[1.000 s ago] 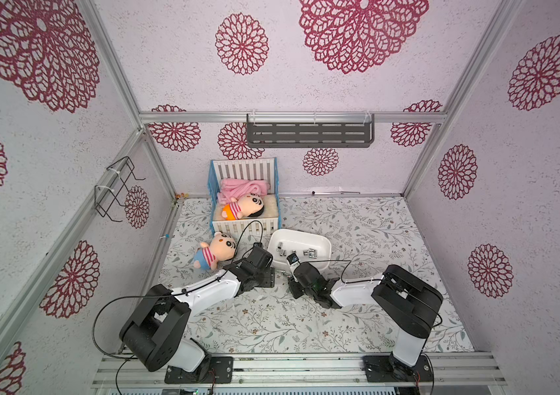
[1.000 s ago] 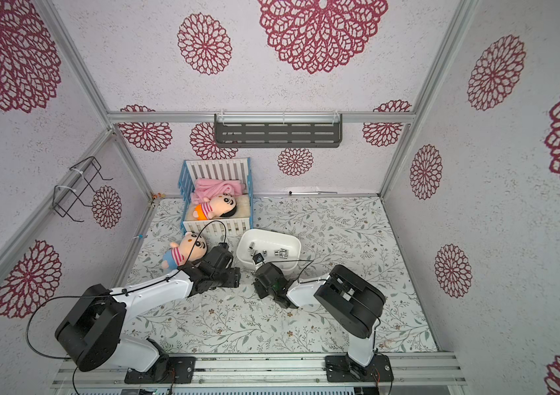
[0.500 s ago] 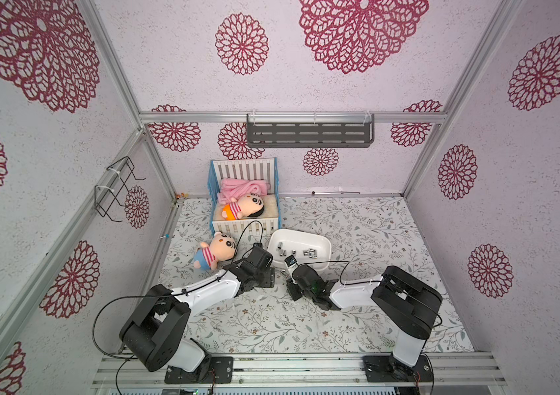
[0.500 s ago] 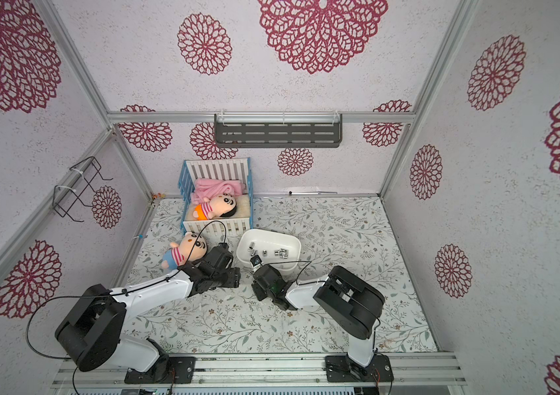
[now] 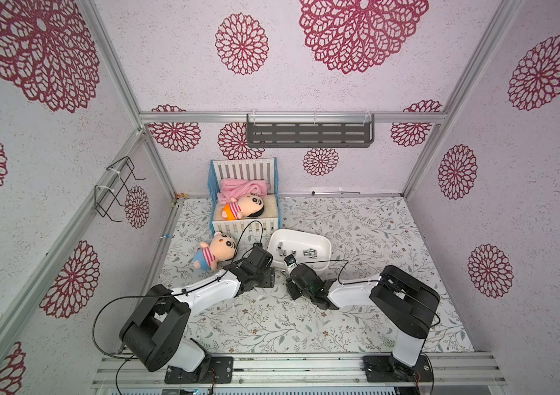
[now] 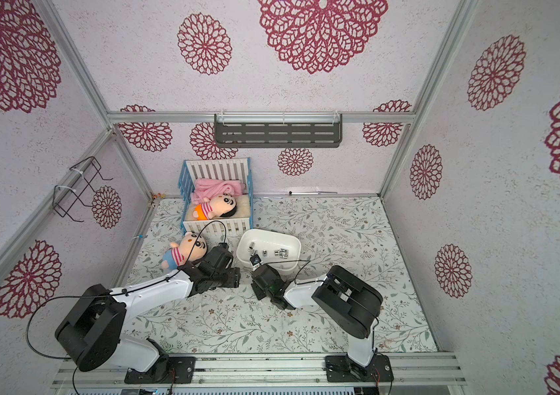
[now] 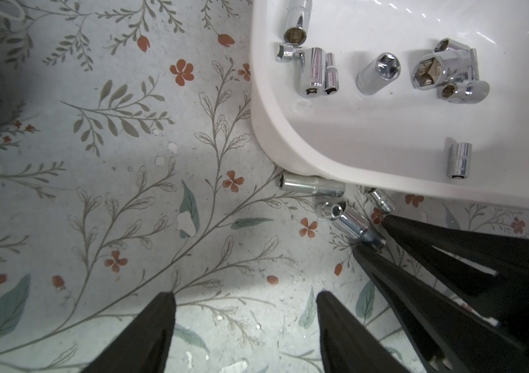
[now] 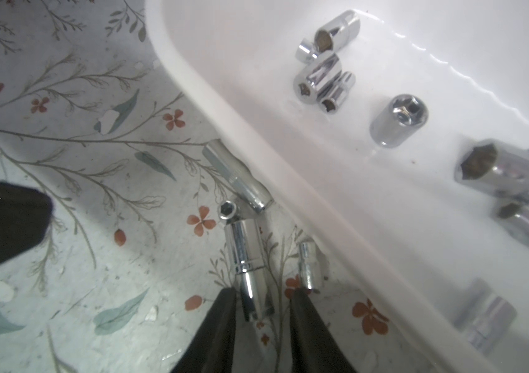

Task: Put the screws on the desktop into the storage box
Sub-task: Pick up the screw from the center of the board, then place the screw in the storage box.

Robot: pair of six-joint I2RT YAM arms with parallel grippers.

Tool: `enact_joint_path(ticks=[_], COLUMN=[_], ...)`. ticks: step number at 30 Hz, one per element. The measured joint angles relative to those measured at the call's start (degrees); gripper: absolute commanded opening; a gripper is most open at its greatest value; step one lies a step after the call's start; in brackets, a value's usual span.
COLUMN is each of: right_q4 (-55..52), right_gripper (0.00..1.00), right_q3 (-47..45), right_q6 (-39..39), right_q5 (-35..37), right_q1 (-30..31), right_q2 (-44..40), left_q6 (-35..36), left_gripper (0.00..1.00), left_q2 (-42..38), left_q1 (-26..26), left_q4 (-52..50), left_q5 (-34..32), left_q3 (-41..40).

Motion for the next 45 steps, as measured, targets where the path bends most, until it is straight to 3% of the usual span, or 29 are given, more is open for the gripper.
enact_joint_path(ticks=[15, 23, 37, 41, 45], right_q4=[0.0, 0.0, 1.0, 0.9, 0.1], right_gripper=[0.18, 0.16, 0.15, 0.16, 0.17], right_q3=[0.6, -1.0, -9.3, -8.3, -4.9], right_q6=[-0.5, -0.8, 1.0, 2.0, 4.0], right_q5=[-1.6, -1.9, -2.7, -2.1, -2.1], right_q1=[0.0, 0.0, -0.1, -3.2, -10.4], right_q2=[0.4, -1.1, -20.7, -24.5, -22.3], left_q6=[-0.1, -0.1, 0.1, 0.3, 0.5], left_gripper=[0.74, 0.74, 0.71, 0.71, 0.71], left_q2=[0.2, 0.3, 2.0, 2.1, 2.1], left_q1=[0.0, 0.0, 0.0, -0.2, -0.3], left_q4=[0.0, 0.0, -0.3, -0.5, -0.5], left_q5=[0.0, 0.1, 0.9, 1.6, 1.9], left_q3=[0.0, 0.6, 1.2, 1.3, 1.5])
